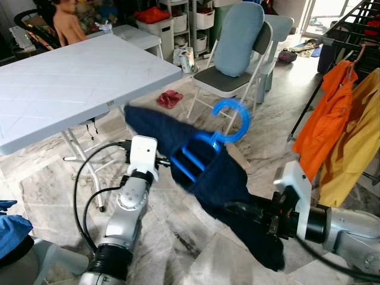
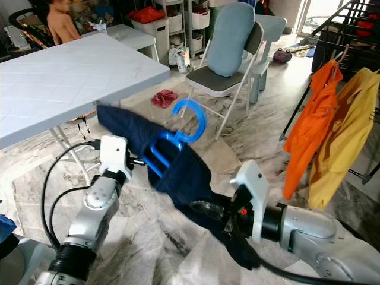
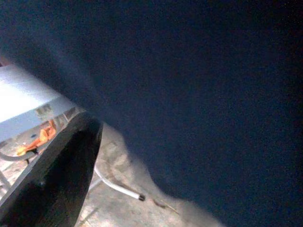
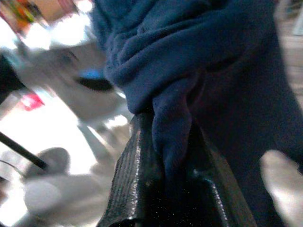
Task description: Hang hanger
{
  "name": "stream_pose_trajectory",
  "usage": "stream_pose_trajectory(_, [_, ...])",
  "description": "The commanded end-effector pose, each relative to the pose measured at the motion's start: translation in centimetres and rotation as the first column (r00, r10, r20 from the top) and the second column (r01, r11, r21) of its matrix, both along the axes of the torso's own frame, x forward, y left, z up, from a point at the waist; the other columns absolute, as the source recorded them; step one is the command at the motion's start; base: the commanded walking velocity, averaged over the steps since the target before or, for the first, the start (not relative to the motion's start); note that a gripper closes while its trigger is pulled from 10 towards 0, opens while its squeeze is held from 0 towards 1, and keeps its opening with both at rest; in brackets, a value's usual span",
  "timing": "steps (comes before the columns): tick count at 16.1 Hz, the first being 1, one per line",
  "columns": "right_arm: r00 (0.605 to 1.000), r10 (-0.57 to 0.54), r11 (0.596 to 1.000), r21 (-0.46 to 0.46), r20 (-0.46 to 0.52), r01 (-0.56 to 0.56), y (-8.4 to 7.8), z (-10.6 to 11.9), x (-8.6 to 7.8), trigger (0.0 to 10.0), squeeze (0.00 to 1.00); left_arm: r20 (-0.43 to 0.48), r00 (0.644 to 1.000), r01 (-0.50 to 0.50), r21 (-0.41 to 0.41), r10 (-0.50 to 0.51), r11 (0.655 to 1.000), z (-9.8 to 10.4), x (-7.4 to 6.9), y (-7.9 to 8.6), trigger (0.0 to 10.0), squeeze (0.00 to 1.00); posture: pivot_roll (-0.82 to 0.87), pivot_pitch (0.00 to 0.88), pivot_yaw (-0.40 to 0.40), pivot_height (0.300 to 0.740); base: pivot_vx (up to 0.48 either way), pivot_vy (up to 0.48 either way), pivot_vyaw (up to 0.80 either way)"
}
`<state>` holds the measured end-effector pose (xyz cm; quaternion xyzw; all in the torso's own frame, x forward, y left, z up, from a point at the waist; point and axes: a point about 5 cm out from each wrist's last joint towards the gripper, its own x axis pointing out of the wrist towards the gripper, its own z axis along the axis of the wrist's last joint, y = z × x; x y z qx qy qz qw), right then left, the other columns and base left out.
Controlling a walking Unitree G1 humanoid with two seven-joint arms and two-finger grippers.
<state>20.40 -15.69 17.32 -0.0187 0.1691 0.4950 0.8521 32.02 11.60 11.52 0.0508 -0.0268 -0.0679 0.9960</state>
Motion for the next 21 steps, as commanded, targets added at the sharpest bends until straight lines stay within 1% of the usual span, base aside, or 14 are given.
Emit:
stream_pose_trajectory(1, [0.999,-0.029,0.997,-0.076,0.02,0.031,-0.5,-0.8,0.4,10.0,0.0,0.018,0.998,-0.055,0.016,0.054,0.998,0.5,0.4,1.5,10.0,0.0,-0.24,0.0,0.062,0.74,0.0,0.0,0.0])
stream_pose_trajectory(3, [0.999,-0.038,0.977,-0.207,0.024,0.042,-1.5,-2.0,0.7,10.0,0.0,0.021,0.996,-0.086,0.036,0.085,0.996,0.6,0.4,2.6,10.0,0.0,-0.23,0.0,0.058,0.74,0.0,0.0,0.0])
stream_pose_trajectory(4, [0.997,-0.063,0.949,-0.306,0.052,0.076,-2.6,-2.9,1.2,10.0,0.0,0.016,0.995,-0.099,0.046,0.098,0.994,0.4,0.4,3.1,10.0,0.0,-0.22,0.0,0.055,0.74,0.0,0.0,0.0])
stream_pose_trajectory(6, [0.99,-0.107,0.922,-0.363,0.093,0.134,-3.6,-3.5,2.1,10.0,0.0,0.009,0.995,-0.104,0.058,0.104,0.993,0.2,0.2,3.4,10.0,0.0,-0.22,0.0,0.053,0.74,0.0,0.0,0.0])
stream_pose_trajectory(8, [0.978,-0.13,0.853,-0.485,0.162,0.194,-5.0,-4.5,3.0,10.0,0.0,0.001,0.994,-0.106,0.064,0.107,0.992,0.0,0.1,3.5,10.0,0.0,-0.22,0.0,0.052,0.74,0.0,0.0,0.0])
stream_pose_trajectory(9, [0.975,-0.138,0.83,-0.517,0.175,0.21,-5.5,-4.8,3.2,10.0,0.0,-0.004,0.995,-0.104,0.064,0.104,0.993,0.0,0.1,3.5,10.0,0.0,-0.22,0.0,0.052,0.74,0.0,0.0,0.0])
stream_pose_trajectory(10, [0.964,-0.162,0.79,-0.558,0.209,0.254,-6.5,-5.1,3.8,10.0,0.0,-0.015,0.995,-0.094,0.064,0.095,0.994,-0.2,0.0,3.5,10.0,0.0,-0.22,0.0,0.053,0.74,0.0,0.0,0.0])
stream_pose_trajectory(11, [0.963,-0.163,0.777,-0.573,0.216,0.261,-6.9,-5.2,3.9,10.0,0.0,-0.022,0.996,-0.083,0.067,0.084,0.994,-0.4,0.0,3.4,10.0,0.0,-0.22,0.0,0.053,0.74,0.0,0.0,0.0])
stream_pose_trajectory(12, [0.969,-0.126,0.774,-0.59,0.213,0.23,-7.1,-5.2,3.7,10.0,0.0,-0.025,0.997,-0.071,0.067,0.073,0.995,-0.4,-0.1,3.4,10.0,0.0,-0.22,0.0,0.056,0.74,0.0,0.0,0.0])
stream_pose_trajectory(13, [0.979,-0.074,0.785,-0.594,0.188,0.174,-7.1,-5.1,3.2,10.0,0.0,-0.024,0.997,-0.069,0.068,0.071,0.995,-0.4,-0.1,3.4,10.0,0.0,-0.22,0.0,0.058,0.74,0.0,0.0,0.0])
stream_pose_trajectory(15, [0.987,0.069,0.848,-0.529,0.145,0.018,-6.9,-3.8,1.7,10.0,0.0,-0.023,0.997,-0.074,0.068,0.076,0.995,-0.2,0.3,3.6,10.0,0.0,-0.22,0.0,0.062,0.74,0.0,0.0,0.0])
stream_pose_trajectory(18, [0.985,0.157,0.886,-0.451,0.076,-0.107,-8.1,-1.7,-0.1,10.0,0.0,-0.042,0.996,-0.075,0.061,0.077,0.995,-0.2,0.6,3.8,10.0,0.0,-0.23,0.0,0.068,0.74,0.0,0.0,0.0])
stream_pose_trajectory(20, [0.984,0.17,0.892,-0.433,0.06,-0.128,-8.6,-0.9,-0.5,10.0,0.0,-0.056,0.996,-0.07,0.063,0.074,0.996,-0.4,0.7,3.8,10.0,0.0,-0.24,0.0,0.07,0.74,0.0,0.0,0.0])
stream_pose_trajectory(21, [0.975,0.211,0.896,-0.411,0.061,-0.169,-9.1,0.4,-0.9,10.0,0.0,-0.09,0.994,-0.065,0.037,0.069,0.997,-0.8,0.7,3.8,10.0,0.0,-0.25,0.0,0.078,0.74,0.0,0.0,0.0])
